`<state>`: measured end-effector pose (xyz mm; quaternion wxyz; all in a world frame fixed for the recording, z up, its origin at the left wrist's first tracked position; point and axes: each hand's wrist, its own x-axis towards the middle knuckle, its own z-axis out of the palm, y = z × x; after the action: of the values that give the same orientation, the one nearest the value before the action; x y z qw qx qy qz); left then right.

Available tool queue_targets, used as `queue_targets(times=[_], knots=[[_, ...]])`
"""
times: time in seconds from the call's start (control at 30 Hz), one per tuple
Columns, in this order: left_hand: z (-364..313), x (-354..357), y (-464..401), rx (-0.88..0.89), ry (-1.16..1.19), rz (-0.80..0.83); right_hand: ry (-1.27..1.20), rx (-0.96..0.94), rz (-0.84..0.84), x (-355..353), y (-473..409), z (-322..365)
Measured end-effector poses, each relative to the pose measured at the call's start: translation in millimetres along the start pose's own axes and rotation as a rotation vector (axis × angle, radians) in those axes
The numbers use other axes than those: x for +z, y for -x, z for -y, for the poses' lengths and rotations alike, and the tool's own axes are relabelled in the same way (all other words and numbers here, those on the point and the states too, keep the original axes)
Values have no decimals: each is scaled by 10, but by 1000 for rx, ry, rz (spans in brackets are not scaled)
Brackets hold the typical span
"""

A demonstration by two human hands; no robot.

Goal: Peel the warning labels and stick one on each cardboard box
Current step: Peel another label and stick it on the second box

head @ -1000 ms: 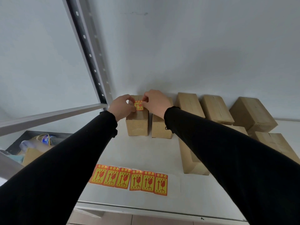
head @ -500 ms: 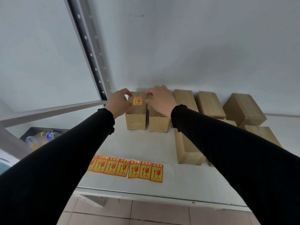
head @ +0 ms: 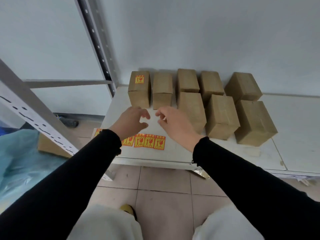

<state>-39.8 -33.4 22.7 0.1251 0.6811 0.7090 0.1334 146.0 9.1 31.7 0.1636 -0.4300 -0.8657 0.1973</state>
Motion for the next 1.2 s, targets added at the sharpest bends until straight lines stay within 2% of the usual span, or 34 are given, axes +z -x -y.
queue_targets(times=[0.2, 0.47, 0.77, 1.0, 1.2], knots=[[-48, 554, 99, -91, -9, 138, 93, 158, 69, 448, 354, -286], [-25, 686, -56, -121, -101, 242, 51, 195, 71, 650, 403, -363], [85, 605, -63, -213, 139, 337, -4, 173, -30, 627, 370, -404], [55, 502, -21, -226, 287, 328, -52, 125, -106, 580, 374, -319], [29, 528, 5, -256, 246, 271, -81, 112, -136, 478, 417, -276]])
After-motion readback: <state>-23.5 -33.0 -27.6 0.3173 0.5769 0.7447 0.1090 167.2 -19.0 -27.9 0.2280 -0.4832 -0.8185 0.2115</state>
